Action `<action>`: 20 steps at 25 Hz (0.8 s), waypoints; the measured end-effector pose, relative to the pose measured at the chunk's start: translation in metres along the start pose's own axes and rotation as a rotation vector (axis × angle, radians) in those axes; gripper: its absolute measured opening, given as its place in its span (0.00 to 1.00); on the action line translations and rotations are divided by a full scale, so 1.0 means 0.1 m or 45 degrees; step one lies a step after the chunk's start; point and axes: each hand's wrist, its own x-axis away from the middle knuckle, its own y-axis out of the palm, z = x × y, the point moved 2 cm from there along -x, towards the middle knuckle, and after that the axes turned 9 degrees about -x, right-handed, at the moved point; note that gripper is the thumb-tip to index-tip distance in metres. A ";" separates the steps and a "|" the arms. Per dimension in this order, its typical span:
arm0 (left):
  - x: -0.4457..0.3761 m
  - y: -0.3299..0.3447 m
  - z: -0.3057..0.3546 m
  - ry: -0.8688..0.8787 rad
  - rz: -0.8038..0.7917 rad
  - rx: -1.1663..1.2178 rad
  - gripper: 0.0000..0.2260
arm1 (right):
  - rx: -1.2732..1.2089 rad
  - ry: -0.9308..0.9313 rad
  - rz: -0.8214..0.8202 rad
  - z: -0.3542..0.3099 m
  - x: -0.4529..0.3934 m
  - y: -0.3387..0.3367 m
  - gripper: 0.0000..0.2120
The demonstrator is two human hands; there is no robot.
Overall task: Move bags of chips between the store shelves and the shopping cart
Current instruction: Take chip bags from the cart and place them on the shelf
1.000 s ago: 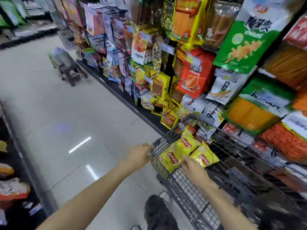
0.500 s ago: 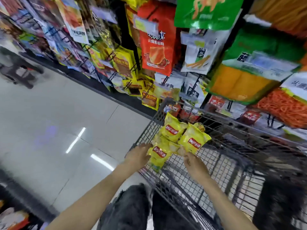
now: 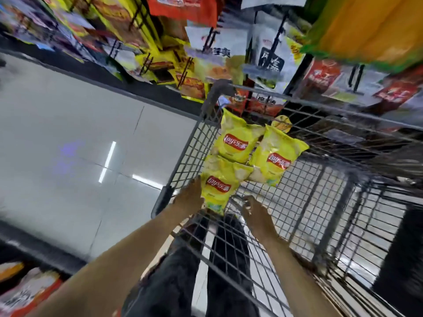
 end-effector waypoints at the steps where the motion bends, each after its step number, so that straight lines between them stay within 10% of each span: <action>1: -0.07 0.01 0.01 -0.014 0.004 0.060 0.36 | -0.041 0.005 0.006 0.04 -0.10 0.06 0.13; 11: -0.41 0.18 -0.01 -0.024 -0.021 0.174 0.40 | -0.566 0.171 -0.045 0.19 -0.78 0.52 0.36; 20: -0.14 -0.09 0.12 0.091 0.103 0.268 0.38 | -0.637 0.126 0.053 0.01 -0.46 0.27 0.35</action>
